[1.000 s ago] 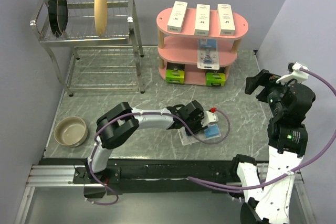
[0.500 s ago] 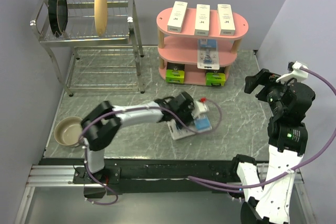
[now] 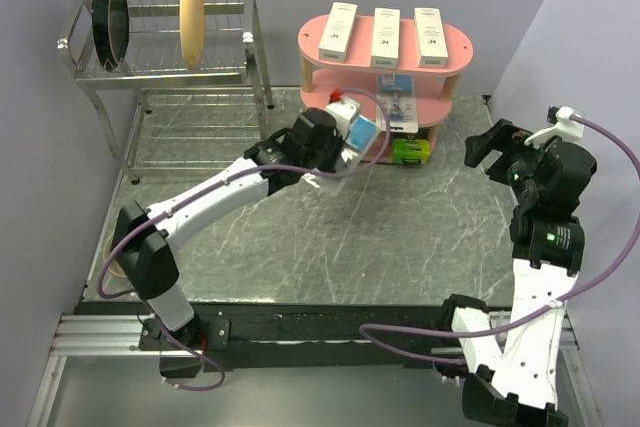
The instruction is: Place and organize the shaving razors onto the shelf
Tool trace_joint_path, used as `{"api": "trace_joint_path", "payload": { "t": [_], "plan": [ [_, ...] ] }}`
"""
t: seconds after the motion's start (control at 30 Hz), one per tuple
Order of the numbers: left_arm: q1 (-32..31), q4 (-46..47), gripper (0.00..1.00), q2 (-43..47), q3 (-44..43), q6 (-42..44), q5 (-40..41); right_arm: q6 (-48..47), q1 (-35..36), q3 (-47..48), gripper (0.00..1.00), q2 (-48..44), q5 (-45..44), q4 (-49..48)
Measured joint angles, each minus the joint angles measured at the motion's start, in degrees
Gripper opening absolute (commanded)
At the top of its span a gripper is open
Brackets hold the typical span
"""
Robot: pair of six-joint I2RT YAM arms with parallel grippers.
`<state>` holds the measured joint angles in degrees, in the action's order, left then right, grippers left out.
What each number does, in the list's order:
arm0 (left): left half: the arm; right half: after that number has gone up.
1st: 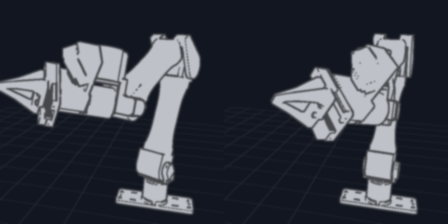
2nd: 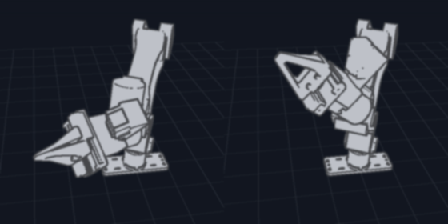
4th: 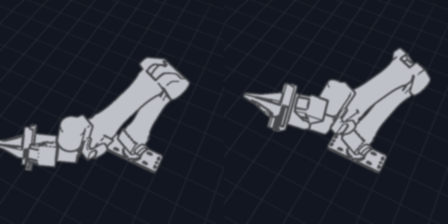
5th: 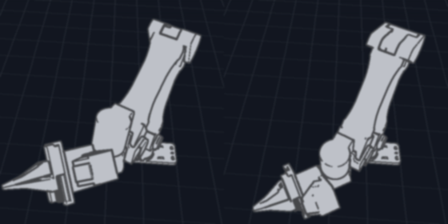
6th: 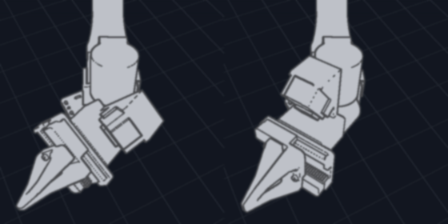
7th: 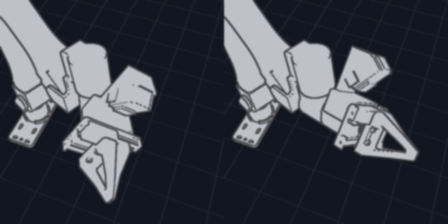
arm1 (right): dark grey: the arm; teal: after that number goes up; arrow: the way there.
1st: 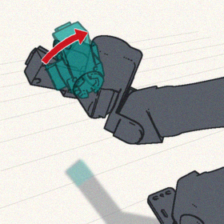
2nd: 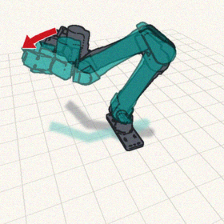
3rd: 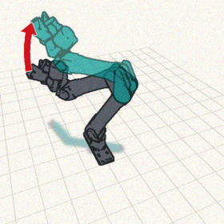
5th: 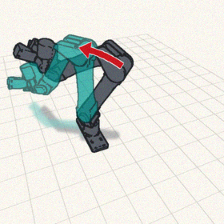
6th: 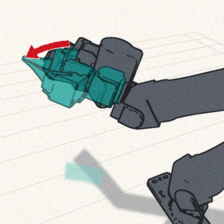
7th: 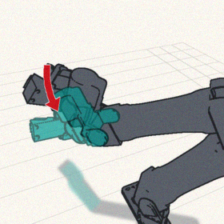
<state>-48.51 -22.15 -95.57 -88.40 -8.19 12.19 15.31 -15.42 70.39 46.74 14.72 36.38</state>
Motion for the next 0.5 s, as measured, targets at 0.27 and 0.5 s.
{"api": "trace_joint_path", "payload": {
  "t": [0.27, 0.5],
  "plan": [
    [0.7, 0.4, 0.01, -7.3, -8.5, -8.5, 11.6, 0.3, 0.0, 3.5, 0.98, 5.2, 0.0, -0.9],
    [0.9, 1.6, 0.01, -13.2, -12.7, -10.1, 17.9, 0.3, 0.0, 3.5, 0.98, 6.3, 0.4, -0.9]
  ]
}}
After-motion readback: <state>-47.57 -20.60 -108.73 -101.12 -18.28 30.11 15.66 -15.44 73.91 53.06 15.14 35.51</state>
